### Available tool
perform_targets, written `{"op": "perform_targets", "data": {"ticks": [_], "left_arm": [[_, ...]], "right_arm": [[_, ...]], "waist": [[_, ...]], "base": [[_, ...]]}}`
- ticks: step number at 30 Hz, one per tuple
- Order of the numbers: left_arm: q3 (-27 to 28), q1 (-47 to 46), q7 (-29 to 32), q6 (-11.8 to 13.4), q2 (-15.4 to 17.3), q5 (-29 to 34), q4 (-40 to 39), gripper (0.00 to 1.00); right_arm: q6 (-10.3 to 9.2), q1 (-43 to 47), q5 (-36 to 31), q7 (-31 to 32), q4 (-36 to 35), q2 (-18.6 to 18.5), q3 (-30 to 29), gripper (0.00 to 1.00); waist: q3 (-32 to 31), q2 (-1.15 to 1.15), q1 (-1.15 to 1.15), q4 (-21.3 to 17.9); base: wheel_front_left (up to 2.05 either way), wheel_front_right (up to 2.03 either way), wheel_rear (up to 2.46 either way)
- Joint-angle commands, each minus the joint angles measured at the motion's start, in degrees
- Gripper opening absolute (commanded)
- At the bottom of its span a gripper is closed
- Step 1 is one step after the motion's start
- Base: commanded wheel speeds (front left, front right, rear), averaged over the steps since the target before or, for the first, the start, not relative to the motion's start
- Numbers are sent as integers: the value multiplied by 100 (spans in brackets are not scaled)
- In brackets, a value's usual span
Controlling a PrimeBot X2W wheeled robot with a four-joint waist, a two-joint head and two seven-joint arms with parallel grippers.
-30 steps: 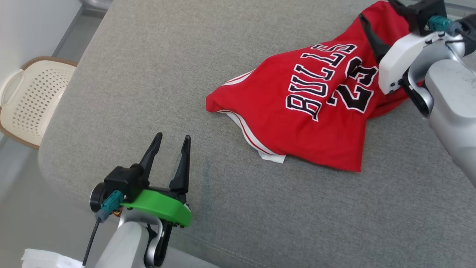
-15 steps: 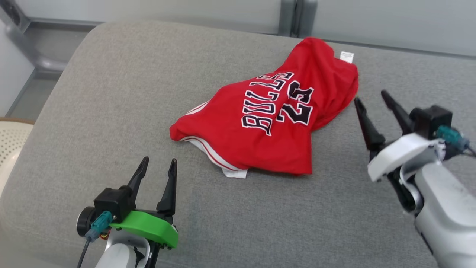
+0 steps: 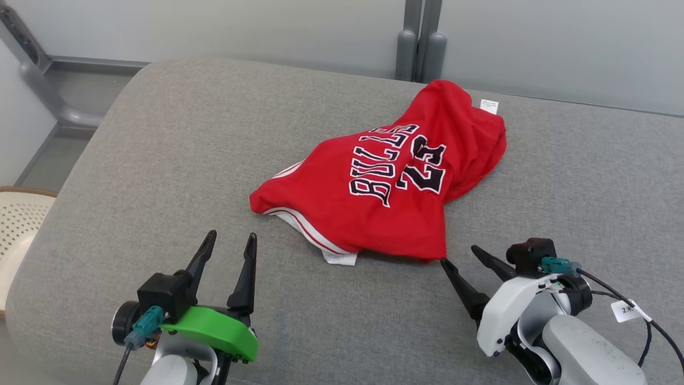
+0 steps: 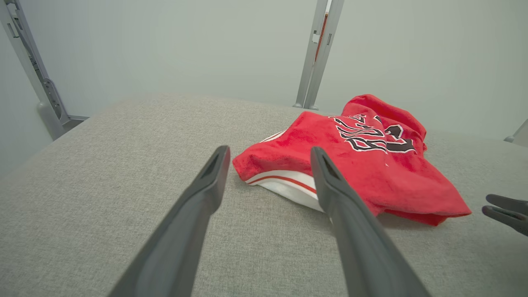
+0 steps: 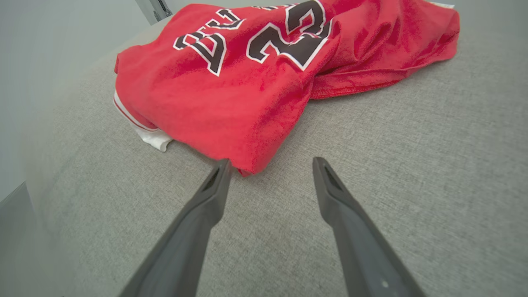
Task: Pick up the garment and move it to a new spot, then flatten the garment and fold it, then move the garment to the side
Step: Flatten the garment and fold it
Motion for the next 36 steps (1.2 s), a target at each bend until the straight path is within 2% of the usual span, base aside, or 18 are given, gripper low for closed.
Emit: {"op": "perform_targets", "data": {"ticks": [1,8,9,10,11,12,18,23,26,31,33,36], "left_arm": [[8,-8,2,6,15,-22,9,100],[-17,-92,-52,-14,-23,-62,89,100],[-19,-105,-59,-13,-28,-64,105,100],[-19,-111,-67,-9,-31,-69,118,100],[-15,-110,-65,-8,-24,-72,140,100],[-14,-109,-72,-3,-22,-77,154,100],[6,-13,-112,41,0,-109,229,100],[11,110,-111,64,36,-145,244,100],[-2,164,-92,102,43,-158,214,100],[-22,261,-38,162,61,-176,143,100],[-37,269,-23,169,62,-186,122,100],[-75,256,-5,157,44,-193,124,100]], "right_arm": [[-2,-71,3,34,109,24,7,100],[-2,-368,80,-45,826,399,-173,100],[-2,-415,119,-82,920,455,-188,95],[-2,-456,97,-121,1008,463,-182,51],[-2,-493,100,-174,1106,489,-196,35],[-2,-520,124,-211,1167,518,-197,0],[-2,-708,18,-570,1281,374,-150,0],[-2,-752,-191,-638,928,-55,-175,0],[-2,-742,-426,-540,548,-434,-299,0],[-2,-805,-1039,-46,-533,-1104,-573,0],[-2,-827,-1231,188,-998,-1196,-608,0],[-2,-810,-1383,533,-1493,-1094,-431,0]], "waist": [[92,0,0,162],[177,0,0,361],[182,0,0,375],[179,0,0,384],[174,0,0,389],[168,0,0,387],[25,0,0,186],[-198,0,0,-138],[-318,0,0,-302],[-440,0,0,-506],[-446,0,0,-526],[-430,0,0,-507]], "base": [[0,0,0],[0,0,0],[0,0,0],[0,0,0],[0,0,0],[0,0,0],[0,0,0],[0,0,0],[0,0,0],[0,0,0],[0,0,0],[0,0,0]]}}
